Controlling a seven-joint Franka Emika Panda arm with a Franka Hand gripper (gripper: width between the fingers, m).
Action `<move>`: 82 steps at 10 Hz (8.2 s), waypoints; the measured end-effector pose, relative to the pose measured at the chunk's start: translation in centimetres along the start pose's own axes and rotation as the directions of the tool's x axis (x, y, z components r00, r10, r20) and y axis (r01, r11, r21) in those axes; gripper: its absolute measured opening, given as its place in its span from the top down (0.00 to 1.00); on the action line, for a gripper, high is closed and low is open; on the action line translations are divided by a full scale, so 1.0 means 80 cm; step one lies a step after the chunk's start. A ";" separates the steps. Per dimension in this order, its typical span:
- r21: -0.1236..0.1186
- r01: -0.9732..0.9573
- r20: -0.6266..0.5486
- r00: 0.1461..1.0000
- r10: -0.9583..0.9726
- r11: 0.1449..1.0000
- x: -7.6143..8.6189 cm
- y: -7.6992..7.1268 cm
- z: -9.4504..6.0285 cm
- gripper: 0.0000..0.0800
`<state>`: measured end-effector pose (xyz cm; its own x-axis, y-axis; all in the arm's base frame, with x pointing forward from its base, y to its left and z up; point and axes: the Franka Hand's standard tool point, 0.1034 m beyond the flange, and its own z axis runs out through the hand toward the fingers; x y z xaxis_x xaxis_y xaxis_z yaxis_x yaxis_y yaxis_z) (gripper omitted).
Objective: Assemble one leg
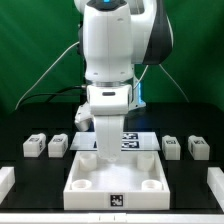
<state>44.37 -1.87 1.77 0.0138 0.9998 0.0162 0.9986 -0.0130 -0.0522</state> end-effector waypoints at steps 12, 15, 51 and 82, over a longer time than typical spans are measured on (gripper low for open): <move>0.005 -0.018 -0.052 0.998 0.018 1.000 0.092 0.064 0.002 0.92; -0.003 -0.021 -0.054 0.998 0.021 1.000 0.090 0.064 0.003 0.80; 0.110 -0.993 0.632 0.093 0.770 0.029 0.238 -0.019 -0.030 0.19; 0.081 -0.990 -0.040 0.116 0.992 0.119 0.169 0.062 -0.145 0.64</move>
Offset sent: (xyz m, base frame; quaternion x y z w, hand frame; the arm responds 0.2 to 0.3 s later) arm 0.0444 0.0518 -0.0033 -0.0256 0.0330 -0.0035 0.9991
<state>50.14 11.40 13.32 0.9947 0.1022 -0.0101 0.1006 -0.9896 -0.1029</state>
